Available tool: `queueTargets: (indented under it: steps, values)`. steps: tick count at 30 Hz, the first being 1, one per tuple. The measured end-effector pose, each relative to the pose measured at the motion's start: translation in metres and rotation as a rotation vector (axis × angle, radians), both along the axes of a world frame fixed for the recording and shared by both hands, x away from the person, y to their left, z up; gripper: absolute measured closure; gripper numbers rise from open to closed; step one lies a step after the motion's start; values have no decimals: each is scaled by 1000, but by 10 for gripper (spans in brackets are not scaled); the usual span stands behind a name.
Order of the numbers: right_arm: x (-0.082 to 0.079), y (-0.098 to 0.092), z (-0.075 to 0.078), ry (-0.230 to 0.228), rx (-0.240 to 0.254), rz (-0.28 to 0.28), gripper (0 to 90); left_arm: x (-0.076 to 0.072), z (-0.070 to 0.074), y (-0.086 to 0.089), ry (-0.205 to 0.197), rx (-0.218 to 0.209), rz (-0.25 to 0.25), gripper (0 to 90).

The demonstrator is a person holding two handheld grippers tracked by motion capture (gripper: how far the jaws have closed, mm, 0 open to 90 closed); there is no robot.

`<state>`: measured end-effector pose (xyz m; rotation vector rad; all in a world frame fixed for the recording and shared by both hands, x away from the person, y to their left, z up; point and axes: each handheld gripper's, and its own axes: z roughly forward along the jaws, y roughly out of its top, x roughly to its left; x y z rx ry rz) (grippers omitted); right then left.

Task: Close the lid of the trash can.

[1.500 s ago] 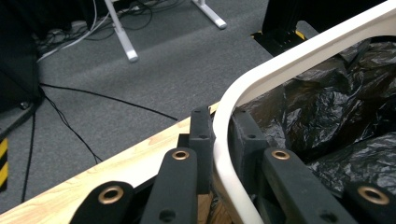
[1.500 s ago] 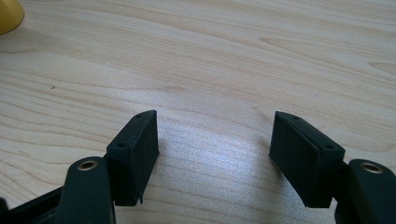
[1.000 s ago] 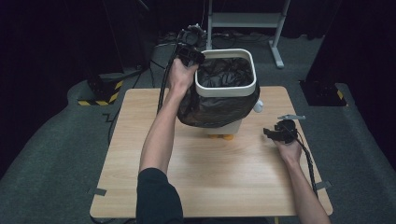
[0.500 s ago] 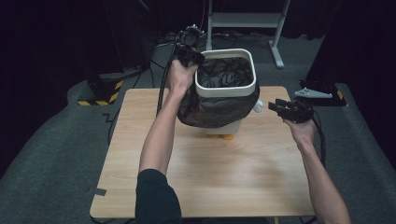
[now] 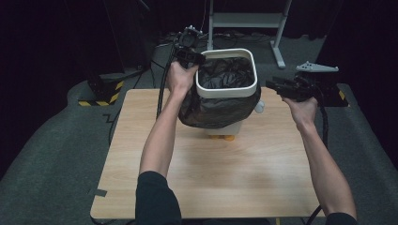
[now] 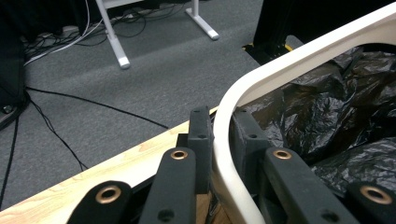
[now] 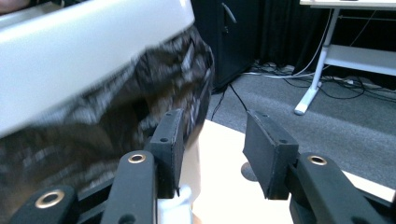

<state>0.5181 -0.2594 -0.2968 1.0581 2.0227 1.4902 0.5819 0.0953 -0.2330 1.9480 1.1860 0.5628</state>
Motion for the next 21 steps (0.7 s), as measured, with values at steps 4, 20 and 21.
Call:
queueTargets:
  steps: [4,20,21]
  values:
    - [2,3,9,-9,4,-4,573,-1,2,-1,-8,4,-1,793]
    - [11,30,57,-59,19,8,533,-3,5,-7,-26,58,3,800]
    - [11,31,58,-62,24,11,533,-3,5,-7,-27,61,3,800]
